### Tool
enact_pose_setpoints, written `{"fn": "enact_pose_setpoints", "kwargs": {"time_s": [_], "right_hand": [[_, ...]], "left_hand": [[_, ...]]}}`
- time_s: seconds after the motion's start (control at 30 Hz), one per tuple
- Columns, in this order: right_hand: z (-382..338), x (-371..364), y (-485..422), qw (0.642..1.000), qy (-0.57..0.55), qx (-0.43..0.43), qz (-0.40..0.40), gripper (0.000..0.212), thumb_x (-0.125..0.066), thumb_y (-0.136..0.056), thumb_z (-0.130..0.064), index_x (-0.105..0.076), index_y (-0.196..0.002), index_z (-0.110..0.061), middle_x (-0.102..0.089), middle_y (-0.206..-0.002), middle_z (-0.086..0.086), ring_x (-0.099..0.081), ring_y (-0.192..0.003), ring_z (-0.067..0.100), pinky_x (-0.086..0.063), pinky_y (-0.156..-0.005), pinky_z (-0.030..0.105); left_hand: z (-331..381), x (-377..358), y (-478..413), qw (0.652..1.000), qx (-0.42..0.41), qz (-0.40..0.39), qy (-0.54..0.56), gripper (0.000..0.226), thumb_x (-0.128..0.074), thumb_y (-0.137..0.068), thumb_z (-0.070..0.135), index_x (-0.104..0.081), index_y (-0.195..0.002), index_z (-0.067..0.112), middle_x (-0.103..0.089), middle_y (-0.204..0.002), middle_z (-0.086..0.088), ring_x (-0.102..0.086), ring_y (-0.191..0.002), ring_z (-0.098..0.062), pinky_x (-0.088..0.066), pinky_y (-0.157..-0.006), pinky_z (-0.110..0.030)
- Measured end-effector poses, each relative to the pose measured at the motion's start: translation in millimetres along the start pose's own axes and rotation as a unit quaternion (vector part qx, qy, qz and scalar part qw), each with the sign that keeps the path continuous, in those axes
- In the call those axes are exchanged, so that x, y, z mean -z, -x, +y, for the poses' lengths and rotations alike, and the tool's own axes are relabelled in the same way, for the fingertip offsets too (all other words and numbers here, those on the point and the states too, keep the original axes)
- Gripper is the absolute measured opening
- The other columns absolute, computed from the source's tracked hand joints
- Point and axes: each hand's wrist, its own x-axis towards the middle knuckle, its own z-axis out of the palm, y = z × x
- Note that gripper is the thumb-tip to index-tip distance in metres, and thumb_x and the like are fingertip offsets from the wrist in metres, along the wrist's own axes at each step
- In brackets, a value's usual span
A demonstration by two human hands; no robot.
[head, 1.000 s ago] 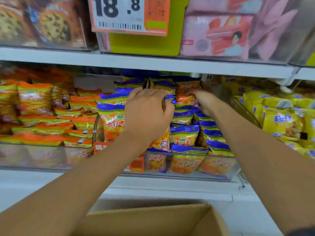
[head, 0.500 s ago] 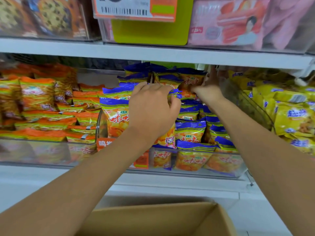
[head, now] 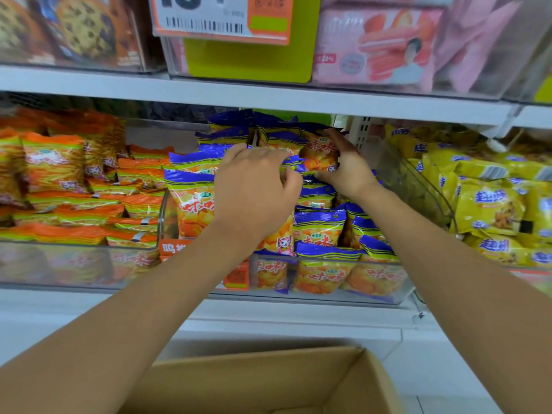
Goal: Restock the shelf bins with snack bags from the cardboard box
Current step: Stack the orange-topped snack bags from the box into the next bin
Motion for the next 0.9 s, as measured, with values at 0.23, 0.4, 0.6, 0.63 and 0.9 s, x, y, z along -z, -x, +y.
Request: {"fn": "enact_pose_setpoints", "kwargs": {"time_s": [0.23,0.4,0.6,0.63,0.9], "right_hand": [[-1.6,12.9,0.6,1.0,-0.002,-0.011,-0.027,0.107,-0.086,-0.071,-0.024,-0.018,-0.155,-0.023,-0.027,-0.155,0.016,-0.025,-0.145,0.029,-0.03,-0.116,0.04],[-13.7,30.3,24.7,0.999,0.03,-0.01,-0.038,0.089,-0.078,-0.079,-0.02,-0.028,-0.153,-0.021,-0.031,-0.154,0.016,-0.003,-0.15,0.028,-0.019,-0.119,0.035],[-76.1,41.3,101.3,0.992,-0.109,-0.062,-0.009,0.049,-0.064,-0.085,-0.016,-0.056,-0.133,-0.023,-0.048,-0.133,0.003,-0.047,-0.117,0.01,-0.039,-0.096,0.024],[-88.3,39.4,116.0,0.987,-0.144,-0.066,-0.021,0.052,-0.066,-0.085,-0.02,-0.053,-0.135,-0.024,-0.05,-0.128,-0.001,-0.05,-0.113,0.009,-0.044,-0.092,0.026],[-134.2,25.8,146.2,0.987,-0.138,-0.055,-0.066,0.08,-0.072,-0.087,-0.024,-0.025,-0.152,-0.028,-0.043,-0.144,-0.012,-0.052,-0.114,0.008,-0.038,-0.084,0.009]], "left_hand": [[-0.7,-0.1,-0.3,1.0,-0.002,-0.005,-0.002,0.056,-0.028,-0.086,0.036,-0.074,-0.109,0.013,-0.075,-0.09,-0.006,-0.065,-0.083,-0.025,-0.04,-0.105,-0.039],[-2.3,8.1,-3.1,0.998,-0.016,-0.061,0.023,0.074,-0.013,-0.081,0.042,-0.067,-0.125,0.016,-0.072,-0.106,-0.008,-0.061,-0.101,-0.025,-0.034,-0.107,-0.04],[-9.3,23.6,-4.6,0.988,-0.031,-0.147,0.022,0.055,-0.038,-0.094,0.037,-0.044,-0.145,0.017,-0.046,-0.147,-0.003,-0.034,-0.139,-0.019,-0.01,-0.121,-0.042],[-11.1,26.9,-1.2,0.992,-0.033,-0.117,0.019,0.053,-0.04,-0.094,0.04,-0.047,-0.142,0.017,-0.048,-0.144,-0.003,-0.036,-0.138,-0.019,-0.011,-0.121,-0.043],[-42.4,48.4,52.4,0.999,0.023,-0.047,0.013,0.054,-0.051,-0.093,0.05,-0.048,-0.137,0.019,-0.046,-0.144,-0.004,-0.037,-0.137,-0.023,-0.021,-0.117,-0.05]]}}
